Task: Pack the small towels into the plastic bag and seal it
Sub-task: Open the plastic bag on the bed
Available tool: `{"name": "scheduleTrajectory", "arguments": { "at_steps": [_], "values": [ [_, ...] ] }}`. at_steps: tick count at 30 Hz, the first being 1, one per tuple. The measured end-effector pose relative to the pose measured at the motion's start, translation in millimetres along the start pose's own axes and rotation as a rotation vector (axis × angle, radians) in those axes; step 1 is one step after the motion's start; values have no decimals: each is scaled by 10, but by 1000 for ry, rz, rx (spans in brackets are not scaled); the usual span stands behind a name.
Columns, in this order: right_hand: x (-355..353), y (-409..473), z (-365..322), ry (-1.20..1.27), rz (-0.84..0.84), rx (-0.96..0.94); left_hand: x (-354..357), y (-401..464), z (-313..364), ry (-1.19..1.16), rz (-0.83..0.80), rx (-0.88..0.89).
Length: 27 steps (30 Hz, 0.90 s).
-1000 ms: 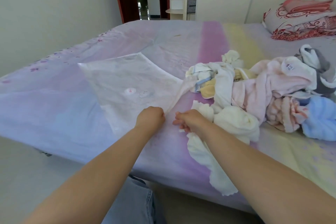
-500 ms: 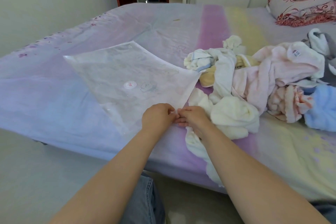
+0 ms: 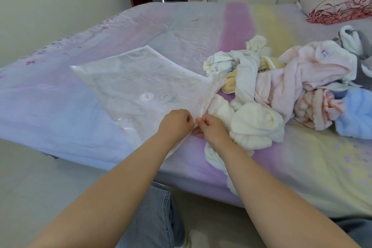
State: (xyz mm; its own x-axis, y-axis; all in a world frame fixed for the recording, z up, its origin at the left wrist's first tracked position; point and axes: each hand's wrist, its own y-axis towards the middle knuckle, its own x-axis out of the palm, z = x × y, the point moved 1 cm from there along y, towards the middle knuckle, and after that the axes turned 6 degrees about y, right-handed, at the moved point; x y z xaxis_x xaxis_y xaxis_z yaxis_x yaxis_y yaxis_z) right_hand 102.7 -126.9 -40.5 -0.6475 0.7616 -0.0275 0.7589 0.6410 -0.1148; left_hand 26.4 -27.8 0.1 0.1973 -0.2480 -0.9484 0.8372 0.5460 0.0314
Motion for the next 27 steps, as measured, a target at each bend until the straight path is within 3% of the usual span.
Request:
{"name": "scheduleTrajectory", "arguments": {
  "at_steps": [4, 7, 11, 16, 20, 23, 27],
  "values": [
    [-7, -56, 21, -88, 6, -32, -20, 12, 90, 316, -117, 89],
    [-32, -98, 2, -66, 49, -42, -225, 106, 73, 391, -44, 59],
    [-32, -124, -28, -81, 100, -13, -849, 270, -199, 271, 294, -105],
    [2, -129, -80, 39, 170, 9, -1589, 365, -562, 233, 599, -178],
    [10, -79, -161, 141, 189, 50, -1844, 275, -587, -19, 877, -250],
    [-41, -34, -191, 185, 196, 149, -1615, 191, -436, -129, 794, -259],
    [-78, -73, -186, 218, 193, 150, -1257, 74, -272, -44, 554, -166]
  ]
}}
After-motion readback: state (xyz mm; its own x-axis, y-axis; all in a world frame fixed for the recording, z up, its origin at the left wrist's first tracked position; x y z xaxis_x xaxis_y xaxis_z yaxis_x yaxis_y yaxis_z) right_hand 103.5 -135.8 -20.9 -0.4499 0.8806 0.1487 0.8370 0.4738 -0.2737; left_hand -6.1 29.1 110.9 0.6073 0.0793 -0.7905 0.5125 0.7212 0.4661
